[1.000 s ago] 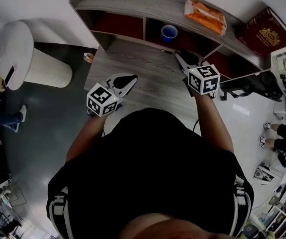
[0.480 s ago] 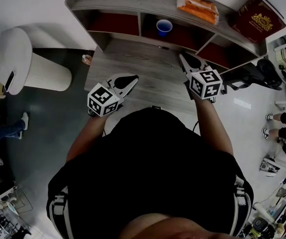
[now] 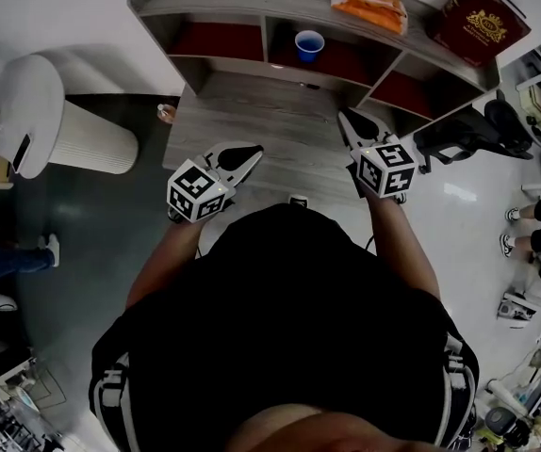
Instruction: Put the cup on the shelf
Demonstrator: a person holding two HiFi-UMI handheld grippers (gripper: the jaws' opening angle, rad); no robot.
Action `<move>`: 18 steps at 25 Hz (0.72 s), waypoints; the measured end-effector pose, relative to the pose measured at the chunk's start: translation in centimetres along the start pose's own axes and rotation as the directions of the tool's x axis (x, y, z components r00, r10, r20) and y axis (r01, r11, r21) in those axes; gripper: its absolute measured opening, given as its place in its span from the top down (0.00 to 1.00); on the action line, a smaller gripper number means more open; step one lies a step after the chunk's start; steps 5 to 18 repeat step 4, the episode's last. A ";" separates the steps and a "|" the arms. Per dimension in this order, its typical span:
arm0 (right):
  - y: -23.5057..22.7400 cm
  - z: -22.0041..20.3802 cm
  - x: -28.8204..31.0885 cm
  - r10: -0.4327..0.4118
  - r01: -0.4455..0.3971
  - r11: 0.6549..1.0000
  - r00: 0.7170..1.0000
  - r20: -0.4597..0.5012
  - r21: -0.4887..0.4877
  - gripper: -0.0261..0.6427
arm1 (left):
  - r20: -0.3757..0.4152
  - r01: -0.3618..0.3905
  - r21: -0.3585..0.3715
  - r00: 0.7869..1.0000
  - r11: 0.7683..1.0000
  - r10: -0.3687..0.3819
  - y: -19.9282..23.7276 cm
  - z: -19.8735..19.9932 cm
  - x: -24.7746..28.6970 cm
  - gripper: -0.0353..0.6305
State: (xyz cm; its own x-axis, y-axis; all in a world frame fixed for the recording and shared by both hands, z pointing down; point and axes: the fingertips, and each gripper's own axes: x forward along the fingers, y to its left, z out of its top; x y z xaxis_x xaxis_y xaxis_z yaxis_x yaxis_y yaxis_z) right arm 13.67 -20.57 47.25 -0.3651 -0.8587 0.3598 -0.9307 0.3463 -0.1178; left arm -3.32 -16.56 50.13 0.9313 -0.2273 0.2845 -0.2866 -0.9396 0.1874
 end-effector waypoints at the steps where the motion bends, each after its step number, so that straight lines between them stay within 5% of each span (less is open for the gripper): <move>1: 0.1 -0.2 -0.2 -0.003 0.003 1.000 1.000 -0.002 0.001 0.92 | 0.000 0.002 0.000 1.000 1.000 -0.002 -0.2 -0.1 -0.1 0.92; 18: 0.4 -0.7 -0.9 -0.011 0.011 1.000 1.000 -0.003 0.003 0.92 | 0.001 0.007 0.000 1.000 1.000 -0.007 -0.7 -0.3 -0.5 0.92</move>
